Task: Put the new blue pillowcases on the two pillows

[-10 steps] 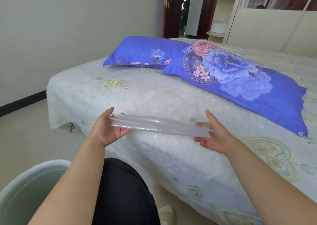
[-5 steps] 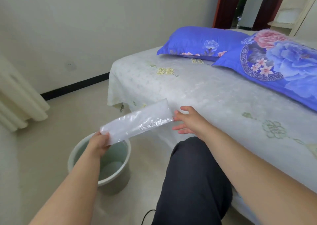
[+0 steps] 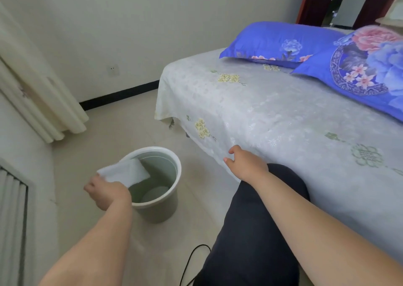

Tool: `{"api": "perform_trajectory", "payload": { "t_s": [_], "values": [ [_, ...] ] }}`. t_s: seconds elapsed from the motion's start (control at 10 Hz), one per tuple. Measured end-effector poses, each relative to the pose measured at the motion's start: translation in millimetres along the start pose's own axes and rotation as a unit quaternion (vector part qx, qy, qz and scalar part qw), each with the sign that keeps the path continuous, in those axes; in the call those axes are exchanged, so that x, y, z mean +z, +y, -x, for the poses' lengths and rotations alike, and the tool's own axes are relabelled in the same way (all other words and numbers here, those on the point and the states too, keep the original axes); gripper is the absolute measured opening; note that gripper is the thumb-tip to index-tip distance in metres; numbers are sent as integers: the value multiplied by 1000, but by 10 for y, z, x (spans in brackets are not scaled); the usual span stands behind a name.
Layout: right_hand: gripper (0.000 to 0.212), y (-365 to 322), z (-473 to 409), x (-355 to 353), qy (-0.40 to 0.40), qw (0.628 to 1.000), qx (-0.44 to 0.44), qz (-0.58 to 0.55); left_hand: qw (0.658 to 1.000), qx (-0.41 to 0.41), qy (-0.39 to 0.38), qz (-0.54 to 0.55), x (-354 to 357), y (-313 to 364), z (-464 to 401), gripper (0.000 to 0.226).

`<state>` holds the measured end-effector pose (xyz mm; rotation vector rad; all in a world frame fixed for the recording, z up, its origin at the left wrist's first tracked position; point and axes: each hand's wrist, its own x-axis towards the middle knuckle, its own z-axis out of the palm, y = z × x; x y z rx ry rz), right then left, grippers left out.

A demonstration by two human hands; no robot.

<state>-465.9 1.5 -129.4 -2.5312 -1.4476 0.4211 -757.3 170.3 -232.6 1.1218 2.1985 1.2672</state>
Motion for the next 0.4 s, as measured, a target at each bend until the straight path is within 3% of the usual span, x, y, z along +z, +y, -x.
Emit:
{"api": "perform_trajectory", "payload": {
  "t_s": [0.1, 0.2, 0.3, 0.4],
  "values": [
    [42, 6, 34, 19, 7, 1000, -11, 1, 986, 64, -98, -122, 72, 9, -5, 47],
    [41, 34, 105, -13, 4, 1000, -3, -5, 948, 72, -230, -210, 196, 109, 72, 51],
    [38, 116, 134, -31, 12, 1000, 7, -14, 916, 84, -303, -248, 338, 237, 186, 57],
    [30, 203, 158, -61, 28, 997, 0, -68, 905, 146, -336, -214, 517, 424, 417, 40]
  ]
}}
